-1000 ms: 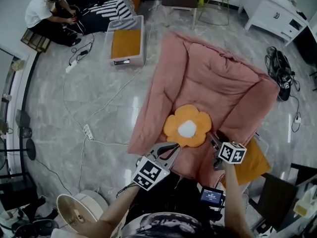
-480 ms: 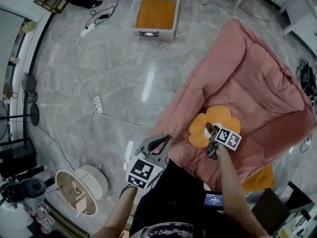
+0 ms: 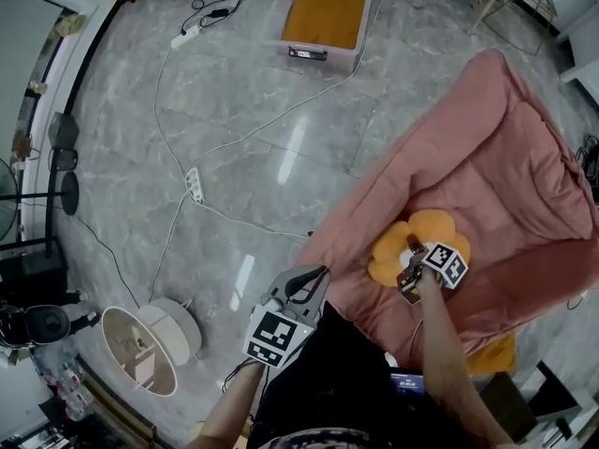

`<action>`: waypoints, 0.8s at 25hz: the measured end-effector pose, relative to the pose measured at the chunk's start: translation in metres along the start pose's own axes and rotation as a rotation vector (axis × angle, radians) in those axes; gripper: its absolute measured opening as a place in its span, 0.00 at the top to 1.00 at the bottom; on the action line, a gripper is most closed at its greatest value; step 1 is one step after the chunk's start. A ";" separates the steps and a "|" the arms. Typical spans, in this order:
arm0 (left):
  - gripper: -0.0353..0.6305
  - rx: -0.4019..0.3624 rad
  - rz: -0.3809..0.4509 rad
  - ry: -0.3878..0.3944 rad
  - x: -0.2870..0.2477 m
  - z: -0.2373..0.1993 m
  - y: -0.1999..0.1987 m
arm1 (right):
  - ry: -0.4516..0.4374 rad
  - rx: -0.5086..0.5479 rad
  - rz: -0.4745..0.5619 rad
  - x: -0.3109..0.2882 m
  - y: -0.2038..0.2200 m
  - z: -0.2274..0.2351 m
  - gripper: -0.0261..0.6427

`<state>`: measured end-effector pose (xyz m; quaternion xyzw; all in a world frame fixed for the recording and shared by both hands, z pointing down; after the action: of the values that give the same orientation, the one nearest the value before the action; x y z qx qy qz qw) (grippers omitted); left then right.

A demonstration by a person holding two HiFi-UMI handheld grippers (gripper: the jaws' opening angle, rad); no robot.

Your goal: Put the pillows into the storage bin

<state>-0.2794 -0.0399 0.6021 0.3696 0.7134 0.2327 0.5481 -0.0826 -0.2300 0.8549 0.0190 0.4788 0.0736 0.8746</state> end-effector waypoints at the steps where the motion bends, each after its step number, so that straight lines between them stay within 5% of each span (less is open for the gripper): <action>1: 0.91 0.000 0.006 0.004 0.000 0.002 -0.001 | -0.003 0.009 -0.009 0.003 0.003 0.000 0.82; 9: 0.91 -0.092 0.045 0.117 -0.013 0.029 -0.028 | -0.159 -0.011 0.025 0.071 0.021 -0.014 0.89; 20: 0.91 -0.294 0.052 0.336 -0.031 0.105 -0.066 | -0.412 -0.149 0.304 0.214 0.012 -0.031 0.92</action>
<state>-0.1936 -0.1124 0.5417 0.2599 0.7433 0.4066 0.4633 0.0037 -0.1882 0.6609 0.0407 0.2757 0.2337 0.9315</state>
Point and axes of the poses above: the fingertips, and each gripper's own axes: x backward along the fingers, z to its right, y out of its underside, the point moved 4 cm from there along x, backward along the fingers, and after that the axes turned 3 degrees about z, right-handed, at the moved point
